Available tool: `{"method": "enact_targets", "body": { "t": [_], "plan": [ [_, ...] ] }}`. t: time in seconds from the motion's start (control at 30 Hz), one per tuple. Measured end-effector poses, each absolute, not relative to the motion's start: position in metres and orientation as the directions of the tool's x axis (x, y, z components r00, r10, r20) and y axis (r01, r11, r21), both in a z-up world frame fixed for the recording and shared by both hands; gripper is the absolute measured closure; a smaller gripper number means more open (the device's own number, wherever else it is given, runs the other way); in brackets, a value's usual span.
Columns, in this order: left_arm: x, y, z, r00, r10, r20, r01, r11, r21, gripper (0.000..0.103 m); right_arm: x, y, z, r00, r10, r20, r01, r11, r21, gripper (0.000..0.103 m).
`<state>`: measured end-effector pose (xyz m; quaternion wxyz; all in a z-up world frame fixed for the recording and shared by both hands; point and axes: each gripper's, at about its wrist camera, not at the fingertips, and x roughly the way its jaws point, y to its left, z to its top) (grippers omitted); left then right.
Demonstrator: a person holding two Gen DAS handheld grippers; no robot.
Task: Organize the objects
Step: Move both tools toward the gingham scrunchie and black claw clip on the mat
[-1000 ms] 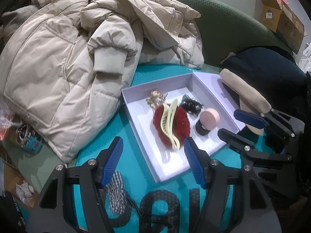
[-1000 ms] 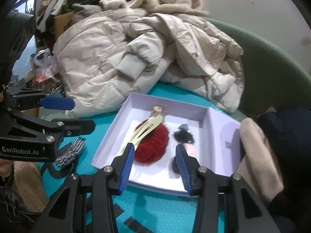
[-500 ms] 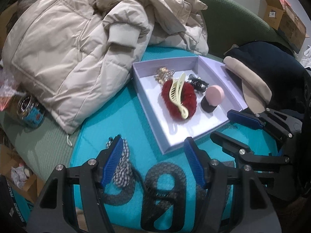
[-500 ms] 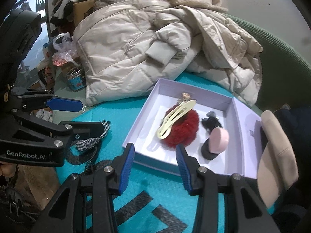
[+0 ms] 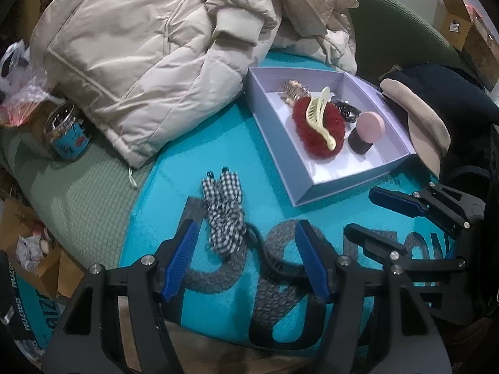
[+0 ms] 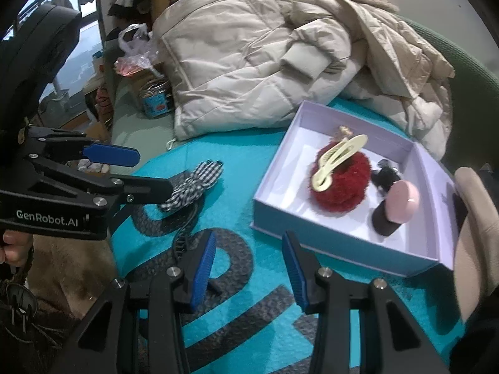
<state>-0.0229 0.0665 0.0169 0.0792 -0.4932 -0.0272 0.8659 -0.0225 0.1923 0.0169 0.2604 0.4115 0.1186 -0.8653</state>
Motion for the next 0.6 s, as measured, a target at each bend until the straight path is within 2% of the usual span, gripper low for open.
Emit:
{"method": "enact_targets", "body": {
  "t": [0.6],
  "plan": [
    [-0.013,0.033,-0.028,-0.451,0.192,-0.872,-0.034,-0.980,-0.199,0.040,-0.014,0.173,-0.025,-0.372,-0.450,-0.812,0.628,-0.766,0.137,0.059]
  ]
}}
